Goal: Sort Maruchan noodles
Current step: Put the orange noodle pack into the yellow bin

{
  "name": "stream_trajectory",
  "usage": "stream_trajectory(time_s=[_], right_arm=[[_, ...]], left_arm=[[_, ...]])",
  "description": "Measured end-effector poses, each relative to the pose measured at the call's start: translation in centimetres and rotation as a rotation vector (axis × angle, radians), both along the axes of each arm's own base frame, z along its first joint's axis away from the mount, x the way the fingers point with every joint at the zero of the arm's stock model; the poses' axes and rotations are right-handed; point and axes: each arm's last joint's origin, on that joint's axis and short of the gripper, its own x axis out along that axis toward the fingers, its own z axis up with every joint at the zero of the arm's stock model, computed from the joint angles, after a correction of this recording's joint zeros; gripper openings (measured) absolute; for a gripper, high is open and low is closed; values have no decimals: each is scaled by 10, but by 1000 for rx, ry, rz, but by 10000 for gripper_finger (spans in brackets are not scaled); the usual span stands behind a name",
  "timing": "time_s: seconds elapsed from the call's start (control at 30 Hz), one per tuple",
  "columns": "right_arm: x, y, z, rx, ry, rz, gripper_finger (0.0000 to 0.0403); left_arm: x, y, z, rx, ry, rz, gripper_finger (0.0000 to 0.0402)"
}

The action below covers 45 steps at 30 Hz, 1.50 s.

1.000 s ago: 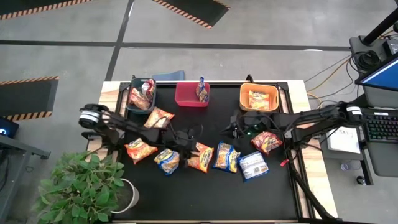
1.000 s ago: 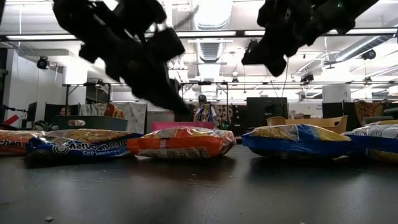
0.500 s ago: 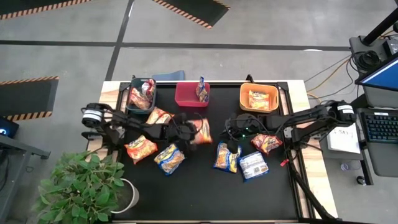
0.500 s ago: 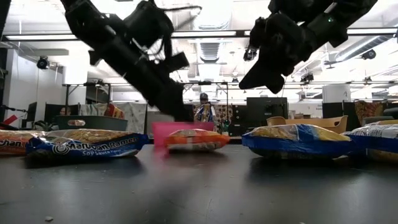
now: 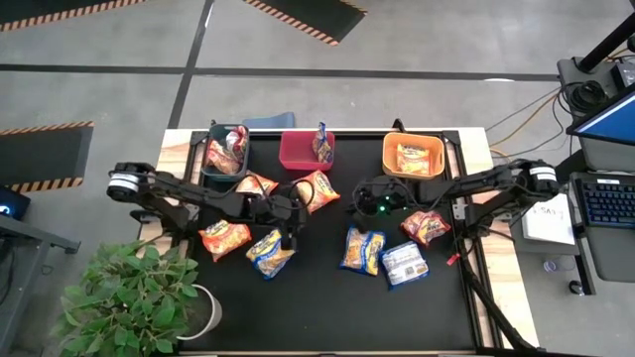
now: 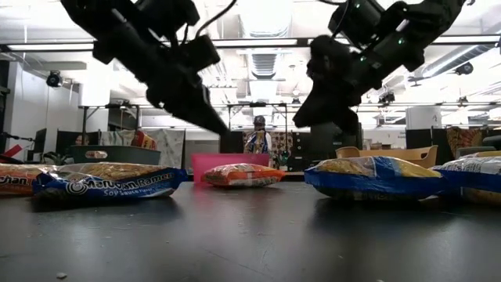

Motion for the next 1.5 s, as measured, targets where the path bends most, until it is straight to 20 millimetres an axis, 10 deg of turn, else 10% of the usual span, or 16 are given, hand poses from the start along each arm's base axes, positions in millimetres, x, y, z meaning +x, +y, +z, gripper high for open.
stream_trajectory(time_s=[0.67, 1.5], right_arm=[[29, -63, -35, 111, -44, -273, 278], [50, -87, -39, 60, 15, -281, 300]], left_arm=[[-1, 37, -13, 247, -18, 188, 74], [-34, 81, -39, 174, -143, 259, 74]])
